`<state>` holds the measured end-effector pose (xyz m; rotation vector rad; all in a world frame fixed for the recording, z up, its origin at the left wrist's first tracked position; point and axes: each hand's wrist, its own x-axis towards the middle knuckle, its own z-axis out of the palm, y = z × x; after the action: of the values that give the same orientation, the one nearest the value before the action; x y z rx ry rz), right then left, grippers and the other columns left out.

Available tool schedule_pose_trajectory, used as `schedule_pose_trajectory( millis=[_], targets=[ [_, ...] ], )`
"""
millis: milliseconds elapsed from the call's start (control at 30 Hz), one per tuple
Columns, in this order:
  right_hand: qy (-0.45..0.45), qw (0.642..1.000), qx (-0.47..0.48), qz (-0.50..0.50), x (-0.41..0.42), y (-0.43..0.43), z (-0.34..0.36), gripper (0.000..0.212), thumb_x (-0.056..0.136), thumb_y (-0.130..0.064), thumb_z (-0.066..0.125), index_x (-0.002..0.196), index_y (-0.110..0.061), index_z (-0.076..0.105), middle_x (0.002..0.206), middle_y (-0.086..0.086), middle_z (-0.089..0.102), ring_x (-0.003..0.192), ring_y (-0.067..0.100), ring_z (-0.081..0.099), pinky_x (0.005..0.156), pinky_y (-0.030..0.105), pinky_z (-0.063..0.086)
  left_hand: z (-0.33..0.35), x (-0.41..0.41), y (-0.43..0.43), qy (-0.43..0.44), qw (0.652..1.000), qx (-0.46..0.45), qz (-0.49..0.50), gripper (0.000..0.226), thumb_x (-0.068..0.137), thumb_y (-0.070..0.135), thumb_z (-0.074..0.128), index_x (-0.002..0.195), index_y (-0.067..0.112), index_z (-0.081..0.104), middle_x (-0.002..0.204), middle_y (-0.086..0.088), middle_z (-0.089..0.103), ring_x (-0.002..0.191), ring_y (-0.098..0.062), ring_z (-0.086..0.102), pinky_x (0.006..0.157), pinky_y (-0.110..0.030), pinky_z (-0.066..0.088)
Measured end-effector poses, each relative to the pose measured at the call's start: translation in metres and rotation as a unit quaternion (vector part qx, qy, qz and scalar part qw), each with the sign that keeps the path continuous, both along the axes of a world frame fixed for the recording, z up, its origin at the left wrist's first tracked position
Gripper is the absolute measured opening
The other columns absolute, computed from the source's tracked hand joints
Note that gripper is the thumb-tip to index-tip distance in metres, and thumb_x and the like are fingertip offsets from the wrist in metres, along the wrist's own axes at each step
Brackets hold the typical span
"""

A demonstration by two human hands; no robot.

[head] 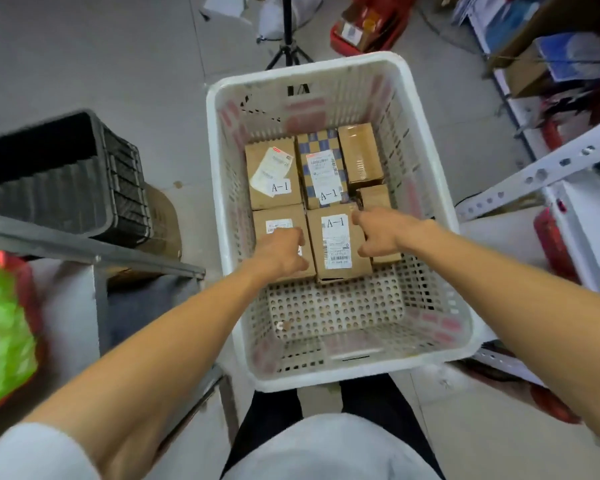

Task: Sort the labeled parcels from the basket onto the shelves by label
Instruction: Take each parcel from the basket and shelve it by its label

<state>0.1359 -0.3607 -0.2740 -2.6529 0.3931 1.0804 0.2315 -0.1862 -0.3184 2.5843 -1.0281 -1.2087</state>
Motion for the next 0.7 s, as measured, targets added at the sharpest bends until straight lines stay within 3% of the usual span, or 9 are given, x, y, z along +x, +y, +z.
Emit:
schedule_pose_trajectory(
  millis=[167, 400, 567, 700],
  targets=[
    [0.002, 0.999, 0.006, -0.033, -0.009, -0.009, -0.054, 0.053, 0.088, -0.028, 0.059, 0.133, -0.006, 0.044, 0.126, 0.017, 0.051, 0.115, 0.033, 0.050, 0.091, 0.039, 0.047, -0.051, 0.002, -0.024, -0.012, 0.999, 0.020, -0.021, 0.048, 0.081, 0.021, 0.068, 0.126, 0.016, 0.051, 0.121, -0.005, 0.059, 0.108, -0.026, 0.058, 0.079, -0.033, 0.047],
    [-0.002, 1.000, -0.021, -0.015, -0.018, -0.028, -0.125, 0.047, 0.091, -0.020, 0.053, 0.133, -0.004, 0.040, 0.129, 0.019, 0.045, 0.121, 0.034, 0.044, 0.094, 0.040, 0.043, -0.119, 0.001, -0.060, -0.032, 0.998, 0.041, -0.044, 0.036, 0.082, 0.014, 0.064, 0.117, 0.009, 0.055, 0.112, -0.009, 0.059, 0.099, -0.028, 0.058, 0.077, -0.038, 0.050],
    [-0.041, 0.994, 0.021, -0.097, -0.015, -0.028, -0.172, 0.045, 0.091, -0.017, 0.055, 0.130, -0.003, 0.039, 0.125, 0.018, 0.046, 0.115, 0.033, 0.048, 0.093, 0.038, 0.043, -0.155, -0.014, -0.070, -0.041, 0.996, 0.038, 0.073, 0.031, 0.089, 0.009, 0.055, 0.118, -0.002, 0.052, 0.118, -0.016, 0.054, 0.106, -0.032, 0.056, 0.077, -0.035, 0.045],
    [-0.075, 0.987, 0.013, -0.142, -0.007, -0.014, -0.195, 0.056, 0.088, -0.014, 0.060, 0.134, 0.000, 0.032, 0.128, 0.020, 0.041, 0.117, 0.033, 0.042, 0.095, 0.036, 0.041, -0.157, -0.017, -0.080, -0.009, 0.987, 0.037, 0.155, 0.019, 0.087, 0.012, 0.059, 0.100, -0.002, 0.059, 0.106, -0.017, 0.062, 0.097, -0.032, 0.061, 0.069, -0.031, 0.042]
  ],
)
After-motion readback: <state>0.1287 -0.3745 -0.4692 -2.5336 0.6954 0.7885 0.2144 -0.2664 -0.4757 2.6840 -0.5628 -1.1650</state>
